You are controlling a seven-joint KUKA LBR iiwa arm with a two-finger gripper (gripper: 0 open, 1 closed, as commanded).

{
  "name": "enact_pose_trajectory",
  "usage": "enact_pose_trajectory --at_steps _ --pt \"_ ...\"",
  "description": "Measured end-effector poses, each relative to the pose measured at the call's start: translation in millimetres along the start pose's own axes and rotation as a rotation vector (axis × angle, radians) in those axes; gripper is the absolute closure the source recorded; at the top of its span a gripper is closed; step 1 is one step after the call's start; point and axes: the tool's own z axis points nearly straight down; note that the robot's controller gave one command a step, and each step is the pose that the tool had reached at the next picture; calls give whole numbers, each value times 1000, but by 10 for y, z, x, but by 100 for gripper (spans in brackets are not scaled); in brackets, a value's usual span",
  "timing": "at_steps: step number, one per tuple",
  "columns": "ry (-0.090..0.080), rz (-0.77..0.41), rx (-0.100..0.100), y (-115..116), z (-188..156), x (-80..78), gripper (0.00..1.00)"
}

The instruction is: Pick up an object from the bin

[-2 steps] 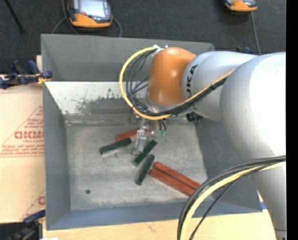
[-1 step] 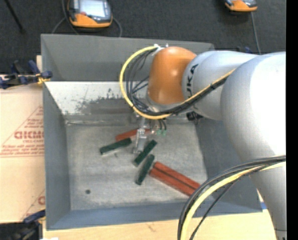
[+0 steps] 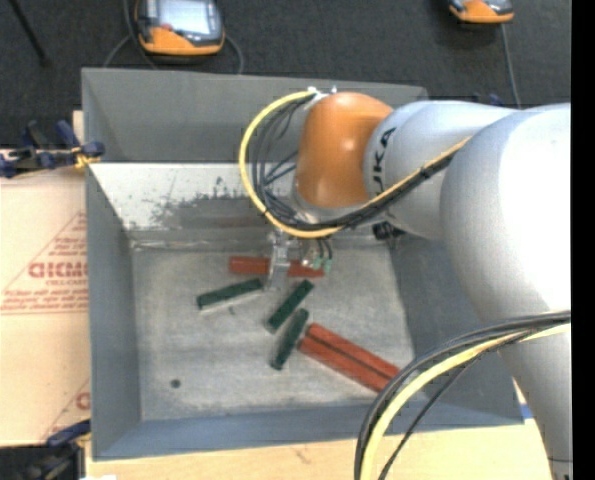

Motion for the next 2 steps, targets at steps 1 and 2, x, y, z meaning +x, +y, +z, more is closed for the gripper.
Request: enact_pose_trajectory --at_steps 1,2 --pt "0 2 0 -6 -37 -12 100" --pt "-6 4 0 -9 -664 -46 100"
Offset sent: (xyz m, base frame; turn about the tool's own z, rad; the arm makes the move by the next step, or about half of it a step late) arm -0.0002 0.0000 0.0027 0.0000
